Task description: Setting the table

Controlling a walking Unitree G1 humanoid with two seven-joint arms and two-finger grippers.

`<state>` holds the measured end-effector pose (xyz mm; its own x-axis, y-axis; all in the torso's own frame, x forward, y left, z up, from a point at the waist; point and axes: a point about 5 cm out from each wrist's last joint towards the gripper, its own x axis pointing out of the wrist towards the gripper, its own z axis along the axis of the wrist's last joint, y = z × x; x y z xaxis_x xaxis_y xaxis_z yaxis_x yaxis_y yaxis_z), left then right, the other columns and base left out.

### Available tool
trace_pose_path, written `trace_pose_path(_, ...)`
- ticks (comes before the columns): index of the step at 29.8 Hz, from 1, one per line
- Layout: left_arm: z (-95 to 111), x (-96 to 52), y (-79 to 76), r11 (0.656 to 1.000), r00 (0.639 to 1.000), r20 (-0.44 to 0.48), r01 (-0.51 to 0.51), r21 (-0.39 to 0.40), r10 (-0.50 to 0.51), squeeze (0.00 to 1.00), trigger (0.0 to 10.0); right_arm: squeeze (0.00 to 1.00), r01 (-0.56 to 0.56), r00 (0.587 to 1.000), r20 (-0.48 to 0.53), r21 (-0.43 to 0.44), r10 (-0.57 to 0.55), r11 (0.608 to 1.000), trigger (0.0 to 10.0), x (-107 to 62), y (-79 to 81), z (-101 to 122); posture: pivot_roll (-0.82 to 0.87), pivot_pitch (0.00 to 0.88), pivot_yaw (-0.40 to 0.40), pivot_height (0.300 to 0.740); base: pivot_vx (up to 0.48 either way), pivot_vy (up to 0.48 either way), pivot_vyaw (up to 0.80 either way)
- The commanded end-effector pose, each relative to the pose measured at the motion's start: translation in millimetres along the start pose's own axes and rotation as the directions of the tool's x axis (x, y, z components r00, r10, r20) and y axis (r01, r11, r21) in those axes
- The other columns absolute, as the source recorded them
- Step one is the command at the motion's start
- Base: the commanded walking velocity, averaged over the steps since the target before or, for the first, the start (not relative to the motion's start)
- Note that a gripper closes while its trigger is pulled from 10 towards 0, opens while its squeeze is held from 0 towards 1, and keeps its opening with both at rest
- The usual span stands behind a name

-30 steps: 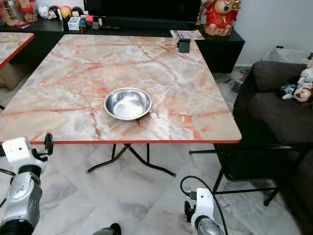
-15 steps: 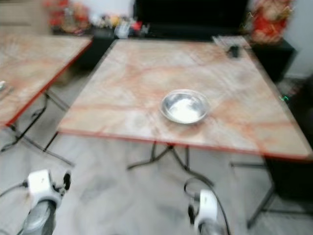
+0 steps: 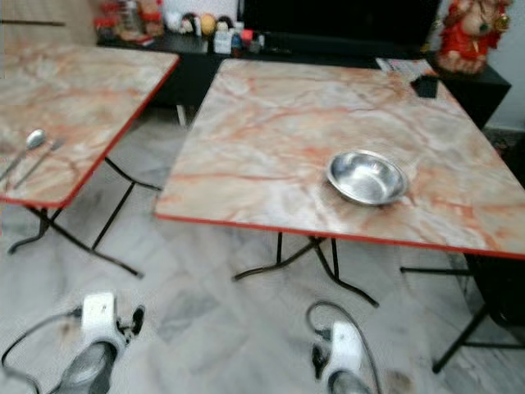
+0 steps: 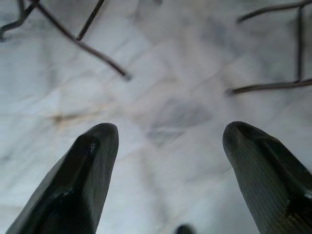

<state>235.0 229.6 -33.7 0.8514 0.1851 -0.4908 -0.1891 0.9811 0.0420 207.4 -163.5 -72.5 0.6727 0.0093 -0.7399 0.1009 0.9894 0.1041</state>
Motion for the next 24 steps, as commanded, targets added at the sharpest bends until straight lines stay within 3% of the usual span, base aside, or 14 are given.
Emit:
trace_pose_path(1,-10,-1.5,-7.4,1.000,0.998,-0.061,0.027,0.011,-0.026,0.00,10.0,0.00,0.050,0.999,-0.003,0.015,-0.050,0.999,10.0,-2.1,-16.2,-1,0.08,0.087,-0.021,0.740,0.000,0.454,0.00)
trace_pose_path(7,-18,-3.4,-2.7,0.999,0.992,-0.123,0.011,0.031,-0.007,0.00,10.0,0.00,0.062,0.998,-0.019,0.037,-0.061,0.997,10.0,-2.0,-16.8,-2,0.06,0.095,-0.015,0.740,0.000,0.476,0.00)
trace_pose_path(11,-19,-3.3,2.8,0.999,0.990,-0.135,-0.042,-0.008,0.040,0.00,10.0,0.00,0.065,0.997,-0.032,0.030,-0.064,0.997,10.0,-2.7,-18.6,-5,0.08,0.099,-0.021,0.740,0.000,0.480,-0.76)
trace_pose_path(24,-27,-6.9,5.1,0.997,0.983,-0.171,-0.078,-0.020,0.073,0.00,10.0,0.00,0.065,0.998,-0.014,0.028,-0.064,0.998,10.0,-2.3,-19.5,-1,0.08,0.094,-0.026,0.740,0.000,0.474,0.00)
